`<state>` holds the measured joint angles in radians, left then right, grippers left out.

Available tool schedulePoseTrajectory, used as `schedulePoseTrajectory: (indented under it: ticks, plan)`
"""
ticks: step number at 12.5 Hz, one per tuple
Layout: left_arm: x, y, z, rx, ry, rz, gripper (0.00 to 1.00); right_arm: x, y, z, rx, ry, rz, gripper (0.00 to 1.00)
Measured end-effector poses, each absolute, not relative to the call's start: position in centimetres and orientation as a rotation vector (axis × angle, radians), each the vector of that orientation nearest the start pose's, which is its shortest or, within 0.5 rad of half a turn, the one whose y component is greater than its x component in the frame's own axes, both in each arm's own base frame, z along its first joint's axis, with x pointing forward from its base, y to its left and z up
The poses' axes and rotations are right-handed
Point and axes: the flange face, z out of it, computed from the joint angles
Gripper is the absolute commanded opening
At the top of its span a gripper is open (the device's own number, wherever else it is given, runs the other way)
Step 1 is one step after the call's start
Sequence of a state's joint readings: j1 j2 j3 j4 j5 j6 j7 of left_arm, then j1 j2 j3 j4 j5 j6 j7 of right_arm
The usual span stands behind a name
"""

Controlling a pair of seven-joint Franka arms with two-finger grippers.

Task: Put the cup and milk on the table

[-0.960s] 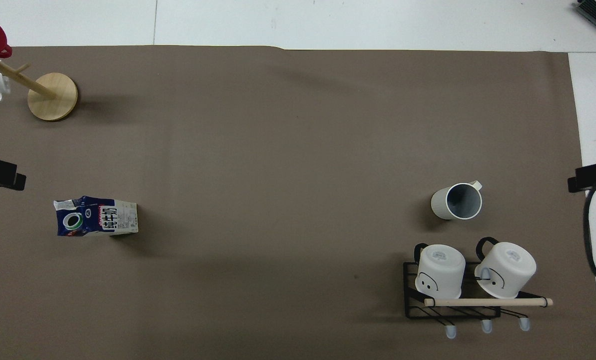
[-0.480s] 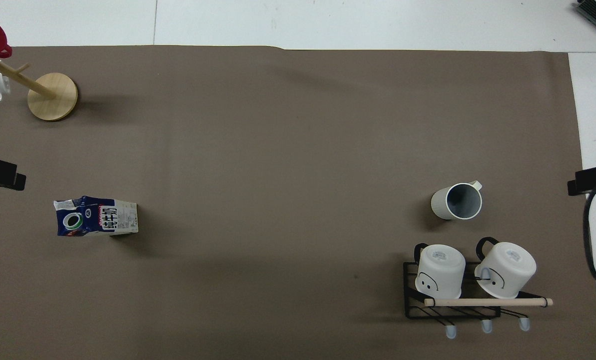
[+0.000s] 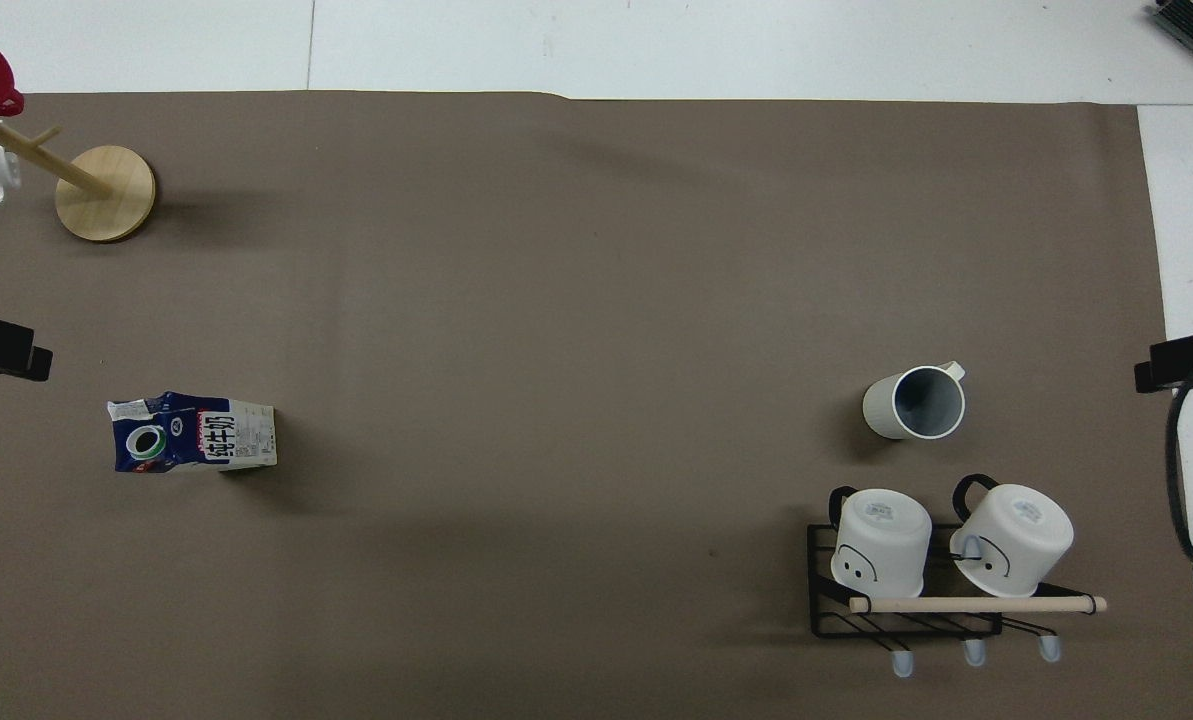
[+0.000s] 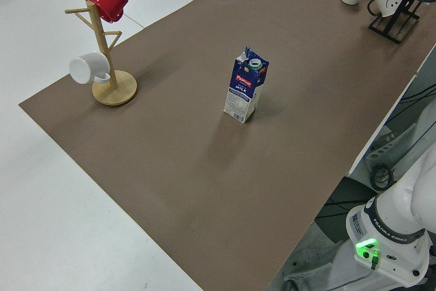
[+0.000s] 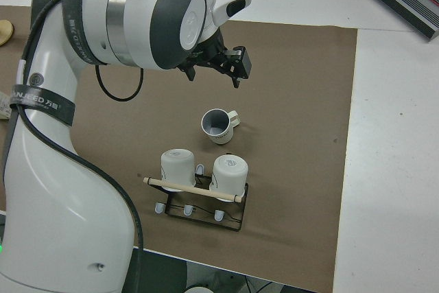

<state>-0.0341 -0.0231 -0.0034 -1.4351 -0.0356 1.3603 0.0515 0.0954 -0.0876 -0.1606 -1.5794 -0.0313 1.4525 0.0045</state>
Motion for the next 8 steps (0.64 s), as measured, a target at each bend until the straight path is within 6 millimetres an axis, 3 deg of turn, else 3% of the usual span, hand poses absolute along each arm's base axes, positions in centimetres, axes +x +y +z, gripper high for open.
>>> schedulePoseTrajectory:
  ticks: [8]
  plan:
    - [52.31, -2.41, 68.17, -3.172, 0.152, 0.082, 1.0, 51.02, -4.1, 65.48, -3.153, 0.113, 0.072, 1.0]
